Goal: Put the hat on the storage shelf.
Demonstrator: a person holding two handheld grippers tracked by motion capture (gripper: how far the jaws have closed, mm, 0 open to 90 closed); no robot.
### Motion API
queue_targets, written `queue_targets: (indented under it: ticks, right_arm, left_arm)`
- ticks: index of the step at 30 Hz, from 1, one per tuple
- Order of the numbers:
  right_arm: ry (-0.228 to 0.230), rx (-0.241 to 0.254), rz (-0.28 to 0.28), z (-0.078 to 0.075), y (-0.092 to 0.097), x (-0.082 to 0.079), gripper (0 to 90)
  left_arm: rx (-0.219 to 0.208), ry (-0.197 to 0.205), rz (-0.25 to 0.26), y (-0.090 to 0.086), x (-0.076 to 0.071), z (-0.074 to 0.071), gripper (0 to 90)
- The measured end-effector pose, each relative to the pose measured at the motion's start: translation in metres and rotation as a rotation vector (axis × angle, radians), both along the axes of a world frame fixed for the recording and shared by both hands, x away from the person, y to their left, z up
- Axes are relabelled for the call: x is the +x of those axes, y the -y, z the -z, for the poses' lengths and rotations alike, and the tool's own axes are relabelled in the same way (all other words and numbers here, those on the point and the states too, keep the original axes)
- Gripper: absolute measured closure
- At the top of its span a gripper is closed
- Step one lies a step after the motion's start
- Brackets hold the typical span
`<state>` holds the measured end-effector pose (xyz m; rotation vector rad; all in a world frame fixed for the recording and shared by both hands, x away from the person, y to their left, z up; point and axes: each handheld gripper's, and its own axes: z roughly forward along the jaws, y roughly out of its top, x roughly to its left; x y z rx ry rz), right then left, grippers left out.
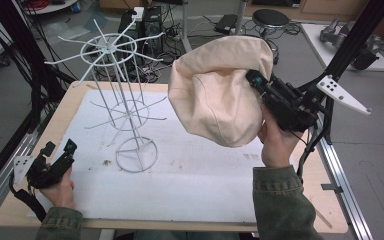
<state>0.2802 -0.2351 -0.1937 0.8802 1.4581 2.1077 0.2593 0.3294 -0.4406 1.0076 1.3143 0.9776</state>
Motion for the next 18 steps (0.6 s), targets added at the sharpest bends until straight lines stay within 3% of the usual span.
queue_targets:
  ticks: [18]
  right_arm:
    - [0.064,0.015,-0.007,-0.055,-0.017,0.008,68.3]
  left_arm:
    - [-0.015,0.006,0.005,0.0,-0.003,0.0,26.5]
